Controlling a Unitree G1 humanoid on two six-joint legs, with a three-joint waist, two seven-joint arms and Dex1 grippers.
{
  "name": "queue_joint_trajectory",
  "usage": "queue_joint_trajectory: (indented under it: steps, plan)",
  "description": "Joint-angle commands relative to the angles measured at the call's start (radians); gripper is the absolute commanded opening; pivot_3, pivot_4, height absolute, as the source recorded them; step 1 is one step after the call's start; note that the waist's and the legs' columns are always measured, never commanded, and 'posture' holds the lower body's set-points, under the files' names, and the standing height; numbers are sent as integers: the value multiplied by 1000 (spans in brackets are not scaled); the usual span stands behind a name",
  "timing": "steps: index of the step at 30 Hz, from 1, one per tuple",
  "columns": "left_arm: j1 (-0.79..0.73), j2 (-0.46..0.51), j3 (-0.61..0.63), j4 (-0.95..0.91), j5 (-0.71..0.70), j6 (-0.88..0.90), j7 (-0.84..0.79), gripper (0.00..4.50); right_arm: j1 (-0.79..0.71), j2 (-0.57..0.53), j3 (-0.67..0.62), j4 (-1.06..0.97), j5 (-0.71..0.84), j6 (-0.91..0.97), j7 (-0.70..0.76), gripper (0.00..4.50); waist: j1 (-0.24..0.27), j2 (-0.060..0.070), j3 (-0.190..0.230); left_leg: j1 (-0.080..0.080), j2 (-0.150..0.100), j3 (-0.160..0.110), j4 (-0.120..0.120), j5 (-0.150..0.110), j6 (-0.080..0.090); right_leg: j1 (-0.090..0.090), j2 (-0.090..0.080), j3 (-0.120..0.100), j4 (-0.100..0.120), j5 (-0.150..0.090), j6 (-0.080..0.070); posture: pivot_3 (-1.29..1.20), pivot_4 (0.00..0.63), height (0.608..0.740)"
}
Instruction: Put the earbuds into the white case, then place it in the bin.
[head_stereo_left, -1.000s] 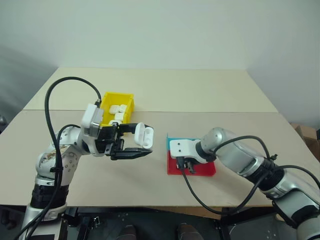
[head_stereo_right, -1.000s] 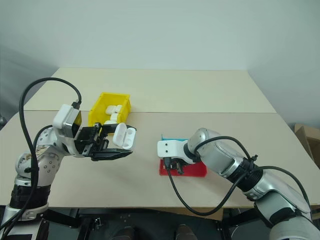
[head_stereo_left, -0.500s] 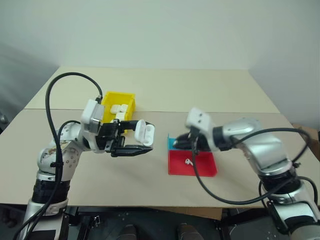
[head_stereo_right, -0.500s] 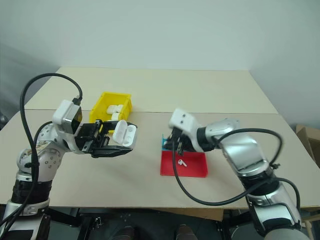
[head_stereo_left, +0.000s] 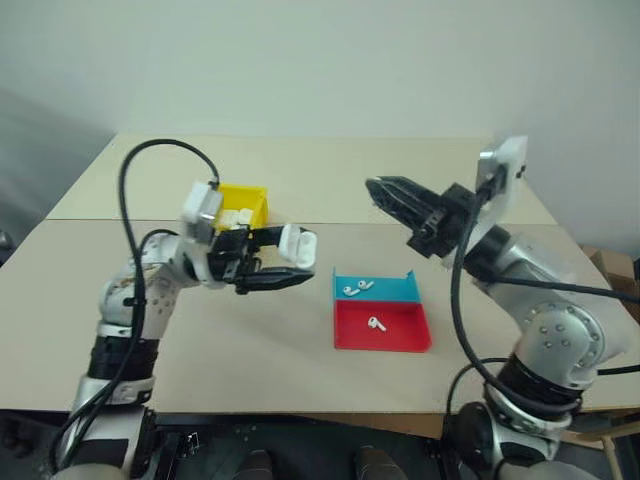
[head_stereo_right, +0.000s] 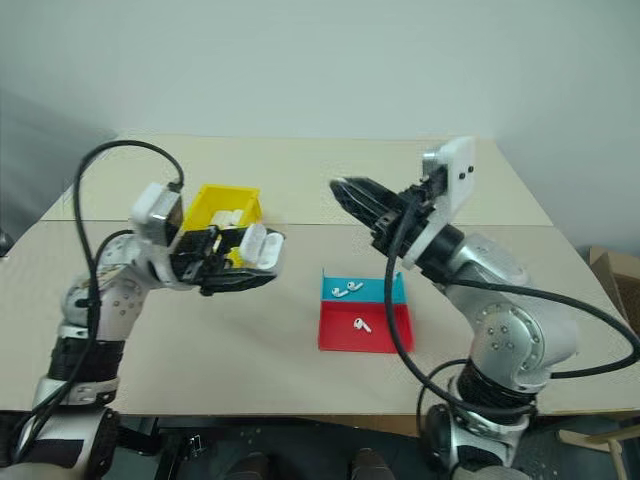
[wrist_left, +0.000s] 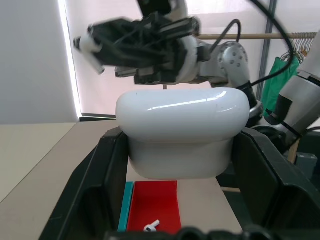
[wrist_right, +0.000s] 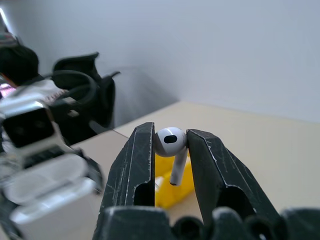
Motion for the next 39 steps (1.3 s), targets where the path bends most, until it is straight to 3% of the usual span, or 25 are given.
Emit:
queue_joint_trajectory:
  steps: [1,15,39]
  plan:
    - [-64,-21,-6,36,11,0,14,2791,10,38,39,-61,100,-18,-71,1250,0,0,0,-1,0,0,0,0,0,0,0,0,0,0,0,0,150,740]
    - [-95,-17,6,52,2,0,-38,2791,95,-67,199,13,91,-185,-118,1250,-2,0,0,-2,0,-1,0,0,0,-1,0,-1,-1,0,0,0,150,740]
    - [-89,-15,14,39,4,-18,-56,2791,131,-203,321,48,55,-311,-102,1250,0,0,0,-2,0,-1,0,0,0,-1,0,-2,-1,0,0,0,150,740]
